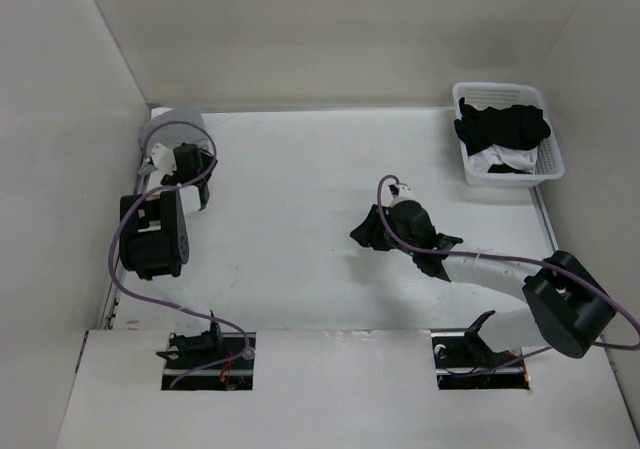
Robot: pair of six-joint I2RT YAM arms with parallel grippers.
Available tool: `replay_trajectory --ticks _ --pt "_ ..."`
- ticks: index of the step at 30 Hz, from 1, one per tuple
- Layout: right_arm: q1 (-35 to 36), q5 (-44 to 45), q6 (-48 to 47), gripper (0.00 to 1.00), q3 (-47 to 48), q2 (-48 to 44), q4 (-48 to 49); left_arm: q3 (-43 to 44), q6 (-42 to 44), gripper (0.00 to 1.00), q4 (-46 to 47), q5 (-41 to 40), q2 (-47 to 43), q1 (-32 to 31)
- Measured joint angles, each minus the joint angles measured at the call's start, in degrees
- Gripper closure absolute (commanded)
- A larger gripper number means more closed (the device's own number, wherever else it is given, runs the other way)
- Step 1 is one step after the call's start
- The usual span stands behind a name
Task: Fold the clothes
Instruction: Neatly place the folded tank top to the corner
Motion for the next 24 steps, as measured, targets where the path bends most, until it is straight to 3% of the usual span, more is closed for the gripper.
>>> replay_trajectory --ticks 3,4,6,8,11,14,21,24 --pt "0.0 0.0 -0.5 0.89 0.0 -0.1 0.2 -5.6 -0.6 0.29 1.2 -4.1 -5.9 -7.5" --pt "0.0 0.1 -0.6 0.96 0.0 -0.3 0.1 -6.4 -0.5 0.29 1.6 -4.8 -7.3 -10.0" --pt "-0.3 0.9 -0.6 0.98 0.0 -1.4 -0.5 -7.1 -0.3 0.29 3.1 -5.5 -9.1 -16.3" --pt "-1.0 2.5 -0.6 0.92 0.0 -3.8 -1.7 -7.0 0.2 0.28 4.7 -4.5 -9.4 -23.3" --pt "-2.4 6.5 -0.7 0.62 0.0 -8.7 -3.2 -7.0 0.9 0.27 4.8 -0.6 -9.0 -33.6" --pt "-3.8 10.4 -1.5 0.45 -0.2 -12.6 -3.7 -7.6 1.7 0.26 4.9 4.2 -8.9 -41.5" --pt "-7.0 15.1 -1.6 0.41 -3.3 -15.6 -4.9 -14.7 3.1 0.28 7.1 10.9 -8.9 -49.7" --pt "-7.1 16.5 -1.4 0.41 -4.6 -16.4 -5.7 -16.0 4.2 0.25 7.8 11.8 -8.9 -52.4"
